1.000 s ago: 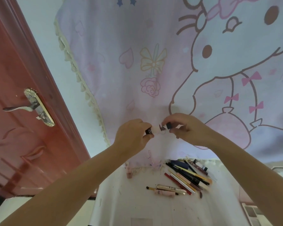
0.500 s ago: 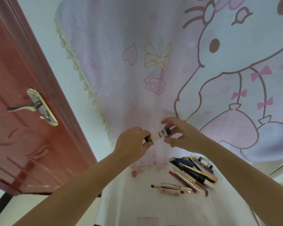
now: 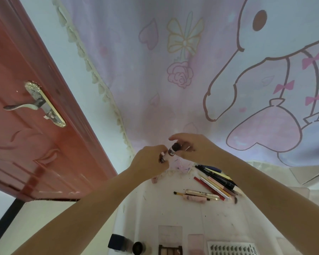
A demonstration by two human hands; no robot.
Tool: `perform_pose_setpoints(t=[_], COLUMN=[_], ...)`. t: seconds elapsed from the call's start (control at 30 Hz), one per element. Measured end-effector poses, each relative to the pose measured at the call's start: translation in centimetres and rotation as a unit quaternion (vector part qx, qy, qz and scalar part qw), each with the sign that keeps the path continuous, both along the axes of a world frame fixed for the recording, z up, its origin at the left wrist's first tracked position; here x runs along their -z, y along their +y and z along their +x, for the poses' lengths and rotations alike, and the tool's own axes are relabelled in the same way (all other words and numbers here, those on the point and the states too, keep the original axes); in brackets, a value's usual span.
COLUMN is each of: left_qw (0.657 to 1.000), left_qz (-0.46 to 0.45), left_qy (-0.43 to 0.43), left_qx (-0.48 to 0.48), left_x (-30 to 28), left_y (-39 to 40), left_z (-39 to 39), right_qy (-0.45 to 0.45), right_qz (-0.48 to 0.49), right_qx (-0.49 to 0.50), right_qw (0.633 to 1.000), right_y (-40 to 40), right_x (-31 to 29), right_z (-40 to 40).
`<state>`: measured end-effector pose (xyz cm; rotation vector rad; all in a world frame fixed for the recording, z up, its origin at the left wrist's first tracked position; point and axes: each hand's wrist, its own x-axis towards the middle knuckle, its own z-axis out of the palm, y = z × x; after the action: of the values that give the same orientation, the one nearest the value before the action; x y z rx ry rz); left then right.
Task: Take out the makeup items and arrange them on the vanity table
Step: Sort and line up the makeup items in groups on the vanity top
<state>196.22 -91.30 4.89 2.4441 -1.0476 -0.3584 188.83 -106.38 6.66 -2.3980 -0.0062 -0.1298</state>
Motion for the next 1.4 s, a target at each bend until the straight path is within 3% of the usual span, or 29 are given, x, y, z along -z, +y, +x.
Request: perform_pose_setpoints(t=[0.1, 0.2, 0.4, 0.57, 0.8, 1.1, 1.23, 1.3, 1.4], left_qw=[0.993, 0.973, 0.949, 0.949, 0.962, 0.974, 0.967, 0.972, 0.994], left_qz=[-0.014, -0.027, -0.030, 0.000, 0.008, 0.033, 0.051, 0.047, -0.020], left_qy=[0.103, 0.197, 0.257, 0.238, 0.208, 0.181, 0.204, 0.175, 0.043], left_qx=[-0.057, -0.113, -0.182, -0.205, -0.178, -0.135, -0.141, -0.147, -0.096], left_x=[2.8, 6.6, 14.1, 18.5, 20.8, 21.4, 20.5, 19.2, 15.6], left_y=[0.8, 2.5, 4.7, 4.0, 3.3, 3.4, 4.7, 5.5, 5.6], left_z=[1.2, 2.0, 3.2, 3.6, 3.0, 3.7, 3.0, 2.2, 0.9], right_qy=[0.039, 0.109, 0.281, 0.271, 0.262, 0.266, 0.216, 0.172, 0.127], right_qz=[0.044, -0.001, -0.079, -0.178, -0.233, -0.194, -0.192, -0.171, -0.183], right_qx=[0.023, 0.053, 0.162, 0.197, 0.200, 0.181, 0.134, 0.107, 0.054], right_qw=[0.998, 0.993, 0.943, 0.925, 0.915, 0.927, 0.948, 0.964, 0.973], right_y=[0.3, 0.1, -0.4, -0.7, 0.0, 0.4, 0.4, 0.4, 0.4], right_x=[2.0, 6.1, 15.5, 19.7, 21.3, 21.3, 19.5, 17.7, 14.3], right_z=[0.4, -0.2, -3.6, -6.6, -7.1, -7.2, -7.5, -7.4, -7.0])
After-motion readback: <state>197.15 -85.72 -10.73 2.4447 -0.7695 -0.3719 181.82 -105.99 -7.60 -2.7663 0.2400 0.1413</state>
